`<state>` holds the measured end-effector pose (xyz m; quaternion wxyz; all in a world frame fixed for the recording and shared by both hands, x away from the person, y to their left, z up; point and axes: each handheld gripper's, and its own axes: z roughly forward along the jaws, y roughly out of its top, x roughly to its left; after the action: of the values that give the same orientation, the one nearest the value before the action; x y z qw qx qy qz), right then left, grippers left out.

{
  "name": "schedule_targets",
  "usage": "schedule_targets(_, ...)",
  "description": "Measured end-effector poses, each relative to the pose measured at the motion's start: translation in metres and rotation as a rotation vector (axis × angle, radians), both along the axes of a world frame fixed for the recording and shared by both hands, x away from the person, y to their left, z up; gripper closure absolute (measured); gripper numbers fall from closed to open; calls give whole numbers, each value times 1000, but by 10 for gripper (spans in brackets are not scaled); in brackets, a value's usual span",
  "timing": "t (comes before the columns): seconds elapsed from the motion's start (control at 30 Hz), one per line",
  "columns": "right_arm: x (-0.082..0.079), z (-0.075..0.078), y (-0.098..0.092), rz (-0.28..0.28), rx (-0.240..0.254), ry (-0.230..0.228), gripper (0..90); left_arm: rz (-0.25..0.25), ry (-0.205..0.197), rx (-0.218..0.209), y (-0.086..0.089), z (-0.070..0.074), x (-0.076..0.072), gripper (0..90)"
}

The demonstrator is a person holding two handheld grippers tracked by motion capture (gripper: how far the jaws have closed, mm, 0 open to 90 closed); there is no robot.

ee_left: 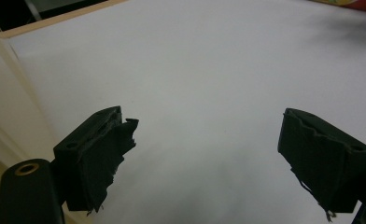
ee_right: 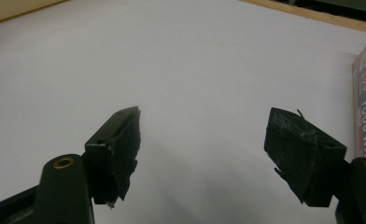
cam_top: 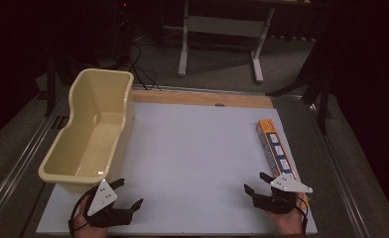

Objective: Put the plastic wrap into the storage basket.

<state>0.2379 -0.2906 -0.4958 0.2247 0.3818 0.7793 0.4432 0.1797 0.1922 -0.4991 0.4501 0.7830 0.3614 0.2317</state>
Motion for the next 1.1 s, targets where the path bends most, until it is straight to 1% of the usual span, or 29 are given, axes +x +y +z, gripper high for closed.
schedule_targets(0.07, 0, 0, 0, 1, -2, 1, 265, 0, 2, 0, 0, 0, 0, 151)
schedule_targets(0.27, -1, 0, 0, -3, -5, 2, 265, 0, 6, -15, 1, 0, -1, 152)
schedule_targets(0.37, -1, 1, 1, -3, -9, 5, 265, -3, 2, -27, 2, 1, -3, 152)
schedule_targets(0.43, 0, 1, 1, -12, -10, 2, 265, -5, 1, -30, 2, 1, -3, 151)
schedule_targets(0.5, 1, 2, 0, -26, 7, 13, 265, -6, 1, -31, 2, 1, -3, 152)
schedule_targets(0.57, 2, 3, -1, -37, 6, 17, 265, -6, 0, -36, 2, 1, -3, 152)
schedule_targets(0.67, 4, 9, -2, -46, 10, 21, 264, -10, -3, -39, 2, 1, -4, 152)
schedule_targets(0.77, 7, 15, -4, -60, 0, 28, 260, -10, 0, -44, 2, 1, -5, 152)
schedule_targets(0.93, 16, 25, -11, -88, -42, 28, 251, -11, 0, -51, 2, 1, -5, 152)
schedule_targets(1.03, 24, 30, -19, -119, -61, 29, 252, -14, 5, -51, 3, 1, -5, 152)
schedule_targets(1.1, 29, 33, -24, -154, -78, 35, 253, -13, 5, -52, 3, 1, -6, 152)
